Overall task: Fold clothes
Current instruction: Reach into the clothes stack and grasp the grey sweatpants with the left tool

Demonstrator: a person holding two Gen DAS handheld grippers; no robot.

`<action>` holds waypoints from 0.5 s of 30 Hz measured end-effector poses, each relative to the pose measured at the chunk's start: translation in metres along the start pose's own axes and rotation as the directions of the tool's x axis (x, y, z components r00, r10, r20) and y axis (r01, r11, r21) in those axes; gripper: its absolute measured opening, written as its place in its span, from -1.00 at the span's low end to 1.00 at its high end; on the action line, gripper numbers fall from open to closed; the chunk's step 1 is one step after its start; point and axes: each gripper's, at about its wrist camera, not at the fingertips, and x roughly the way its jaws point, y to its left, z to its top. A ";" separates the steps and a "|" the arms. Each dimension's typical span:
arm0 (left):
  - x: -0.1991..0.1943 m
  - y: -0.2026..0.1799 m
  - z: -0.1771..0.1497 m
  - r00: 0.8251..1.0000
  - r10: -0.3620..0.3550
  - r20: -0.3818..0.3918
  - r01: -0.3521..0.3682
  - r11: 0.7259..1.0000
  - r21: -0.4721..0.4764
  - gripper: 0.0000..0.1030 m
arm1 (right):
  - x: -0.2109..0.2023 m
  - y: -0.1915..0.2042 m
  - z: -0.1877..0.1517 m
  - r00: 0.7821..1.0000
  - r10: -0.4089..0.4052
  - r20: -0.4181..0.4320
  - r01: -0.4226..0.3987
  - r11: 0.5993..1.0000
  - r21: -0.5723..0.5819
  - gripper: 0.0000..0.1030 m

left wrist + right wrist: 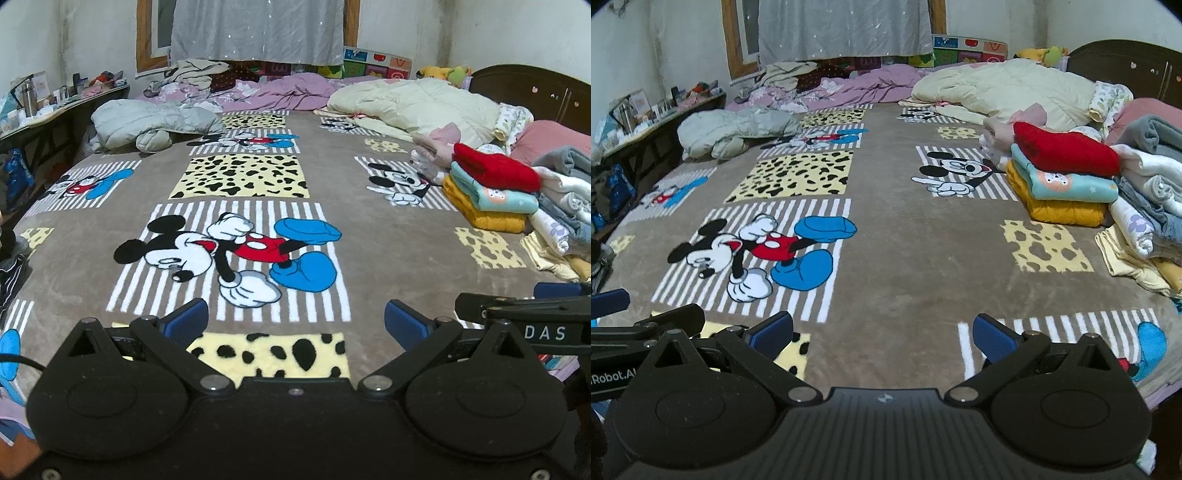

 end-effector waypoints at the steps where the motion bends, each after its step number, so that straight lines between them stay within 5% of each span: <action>1: -0.001 -0.001 0.001 1.000 -0.001 0.009 0.001 1.000 -0.002 1.00 | -0.001 -0.003 0.000 1.000 0.009 0.003 -0.009 1.000 0.009 1.00; 10: -0.007 -0.017 0.009 0.989 -0.074 0.127 0.075 0.997 -0.006 1.00 | -0.017 -0.032 0.005 0.992 0.059 0.107 -0.069 0.993 0.091 0.99; 15: 0.008 -0.045 0.029 0.979 -0.171 0.108 0.170 0.985 0.020 1.00 | -0.019 -0.067 0.013 0.978 0.057 0.199 -0.091 0.983 0.162 0.99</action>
